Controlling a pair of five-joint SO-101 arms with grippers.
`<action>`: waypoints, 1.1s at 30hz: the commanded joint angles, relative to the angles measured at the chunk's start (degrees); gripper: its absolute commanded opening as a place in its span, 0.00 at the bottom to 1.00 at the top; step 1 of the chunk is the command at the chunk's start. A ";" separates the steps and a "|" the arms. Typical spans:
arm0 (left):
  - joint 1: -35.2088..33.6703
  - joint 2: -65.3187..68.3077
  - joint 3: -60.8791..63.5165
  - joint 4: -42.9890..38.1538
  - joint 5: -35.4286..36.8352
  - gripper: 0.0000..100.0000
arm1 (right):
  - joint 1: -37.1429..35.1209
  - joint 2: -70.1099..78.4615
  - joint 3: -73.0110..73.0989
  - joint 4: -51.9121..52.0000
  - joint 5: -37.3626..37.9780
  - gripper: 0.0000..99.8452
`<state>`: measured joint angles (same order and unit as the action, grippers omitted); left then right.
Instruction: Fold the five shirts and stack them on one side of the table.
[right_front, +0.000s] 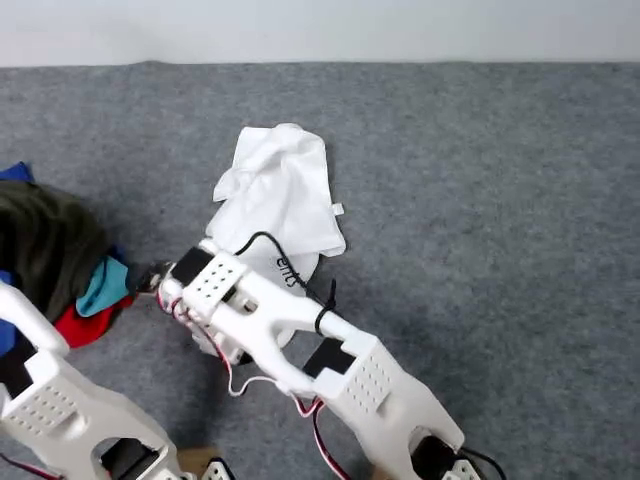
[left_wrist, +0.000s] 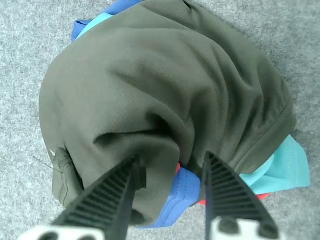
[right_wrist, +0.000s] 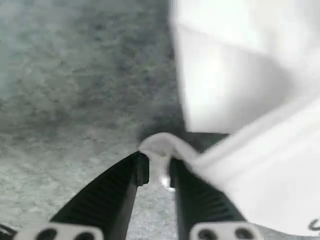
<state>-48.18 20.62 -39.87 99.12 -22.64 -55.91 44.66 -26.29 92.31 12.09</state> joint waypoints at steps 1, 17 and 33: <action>0.88 -0.44 -0.40 -0.35 -0.79 0.19 | 1.27 1.19 -0.44 -1.71 0.62 0.01; 13.80 -5.98 1.27 1.23 -0.70 0.19 | 21.23 -15.08 -15.38 10.59 6.15 0.01; 37.80 -7.82 26.68 1.05 -6.15 0.19 | 55.43 -21.14 -15.38 10.59 5.98 0.01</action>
<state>-12.92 15.25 -14.37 99.03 -28.18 -6.51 27.52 -38.77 100.48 17.63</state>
